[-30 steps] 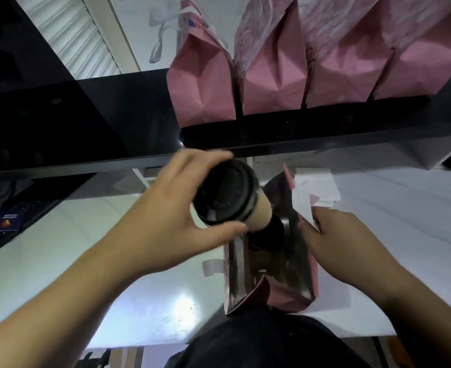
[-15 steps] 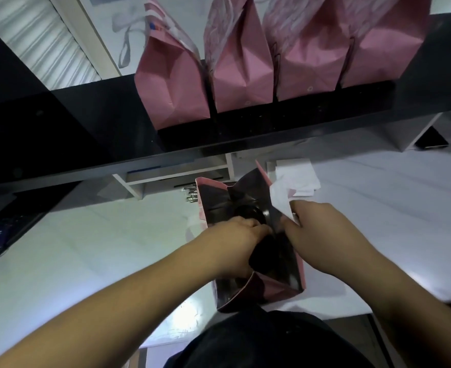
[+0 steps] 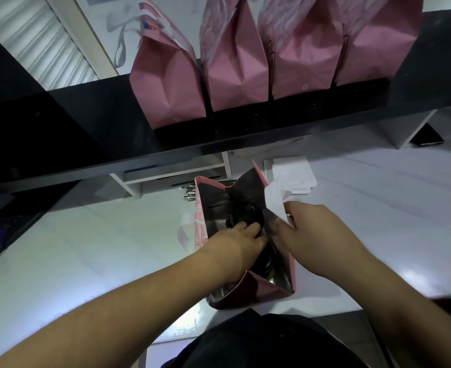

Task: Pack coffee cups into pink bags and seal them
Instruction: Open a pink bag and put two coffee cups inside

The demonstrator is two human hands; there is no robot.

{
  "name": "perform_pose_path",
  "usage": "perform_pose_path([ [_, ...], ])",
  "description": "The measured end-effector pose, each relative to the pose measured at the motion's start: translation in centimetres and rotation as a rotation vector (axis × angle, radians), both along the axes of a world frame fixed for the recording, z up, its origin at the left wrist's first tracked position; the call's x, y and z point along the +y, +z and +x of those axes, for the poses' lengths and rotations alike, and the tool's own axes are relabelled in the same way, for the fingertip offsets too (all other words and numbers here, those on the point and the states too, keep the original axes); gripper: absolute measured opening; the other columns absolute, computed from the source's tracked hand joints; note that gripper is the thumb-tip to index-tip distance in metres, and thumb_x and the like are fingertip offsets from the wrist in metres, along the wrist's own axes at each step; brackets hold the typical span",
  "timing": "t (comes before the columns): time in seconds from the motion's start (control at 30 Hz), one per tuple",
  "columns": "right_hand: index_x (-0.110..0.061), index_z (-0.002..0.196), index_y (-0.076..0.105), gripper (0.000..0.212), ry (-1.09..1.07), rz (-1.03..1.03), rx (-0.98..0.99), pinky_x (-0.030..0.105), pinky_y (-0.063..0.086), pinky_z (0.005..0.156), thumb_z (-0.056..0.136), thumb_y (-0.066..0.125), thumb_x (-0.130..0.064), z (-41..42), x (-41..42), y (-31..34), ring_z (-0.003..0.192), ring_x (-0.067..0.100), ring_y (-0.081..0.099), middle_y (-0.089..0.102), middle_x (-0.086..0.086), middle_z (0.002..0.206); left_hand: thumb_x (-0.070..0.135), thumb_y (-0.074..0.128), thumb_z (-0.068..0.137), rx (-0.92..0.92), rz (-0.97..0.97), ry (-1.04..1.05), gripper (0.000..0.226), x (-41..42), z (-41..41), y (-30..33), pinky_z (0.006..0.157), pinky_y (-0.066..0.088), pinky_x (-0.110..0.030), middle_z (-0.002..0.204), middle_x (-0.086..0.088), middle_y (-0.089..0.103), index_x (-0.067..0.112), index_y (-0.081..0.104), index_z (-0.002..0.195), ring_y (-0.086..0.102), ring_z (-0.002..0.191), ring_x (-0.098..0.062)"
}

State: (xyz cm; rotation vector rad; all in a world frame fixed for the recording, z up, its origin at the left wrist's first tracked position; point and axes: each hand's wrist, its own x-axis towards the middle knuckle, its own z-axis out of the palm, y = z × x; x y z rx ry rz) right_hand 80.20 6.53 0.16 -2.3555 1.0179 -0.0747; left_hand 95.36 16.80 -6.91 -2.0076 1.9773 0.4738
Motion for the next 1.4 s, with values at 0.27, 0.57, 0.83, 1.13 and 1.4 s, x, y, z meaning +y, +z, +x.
perform_pose_path([
  [0.27, -0.029, 0.064, 0.034, 0.038, 0.005, -0.002, -0.031, 0.026, 0.025, 0.047, 0.100, 0.047, -0.033, 0.1, 0.2, -0.1, 0.050, 0.012, 0.043, 0.047, -0.006, 0.057, 0.008, 0.069, 0.094, -0.023, 0.094, 0.017, 0.071, -0.9, 0.0, -1.2, 0.089, 0.058, -0.050, 0.152, -0.003, 0.043, 0.025, 0.040, 0.156, 0.050, 0.129, -0.034],
  [0.57, -0.031, 0.064, 0.035, 0.037, 0.020, 0.016, -0.043, 0.025, 0.024, 0.047, 0.099, 0.049, -0.032, 0.0, 0.2, -0.2, 0.051, 0.011, 0.043, 0.047, -0.006, 0.056, 0.013, 0.065, 0.098, -0.006, 0.114, -0.006, 0.060, -0.8, 0.2, -0.7, 0.091, 0.057, -0.048, 0.146, -0.002, 0.052, 0.027, 0.046, 0.153, 0.056, 0.125, -0.032],
  [0.83, -0.035, 0.062, 0.036, 0.041, -0.030, 0.033, -0.103, 0.021, 0.024, 0.045, 0.099, 0.054, -0.040, 0.0, 0.2, -0.8, 0.057, 0.000, 0.053, 0.056, -0.032, 0.062, 0.050, 0.054, 0.093, 0.366, -0.616, 0.413, 0.019, 0.4, 7.2, 8.8, 0.068, 0.053, -0.031, 0.085, 0.017, 0.068, 0.035, 0.066, 0.097, 0.061, 0.078, -0.001],
  [1.13, -0.036, 0.067, 0.044, 0.034, -0.058, 0.033, -0.026, 0.019, 0.028, 0.045, 0.098, 0.055, -0.040, 1.0, -0.3, -1.2, 0.055, 0.007, 0.056, 0.058, -0.033, 0.064, 0.019, 0.058, 0.097, 0.187, -0.348, 0.877, 0.019, 1.9, 17.4, -2.1, 0.079, 0.057, -0.036, 0.106, -0.001, 0.077, 0.026, 0.075, 0.106, 0.069, 0.092, -0.025],
  [1.4, -0.035, 0.070, 0.048, 0.030, -0.011, 0.002, -0.045, 0.017, 0.025, 0.046, 0.095, 0.065, -0.037, 1.8, 0.2, -0.4, 0.049, 0.009, 0.050, 0.052, -0.013, 0.052, 0.010, 0.053, 0.096, 0.115, -0.200, 0.795, 0.035, -0.8, 19.7, -8.4, 0.087, 0.051, -0.032, 0.123, -0.007, 0.072, 0.025, 0.078, 0.115, 0.066, 0.109, -0.031],
])
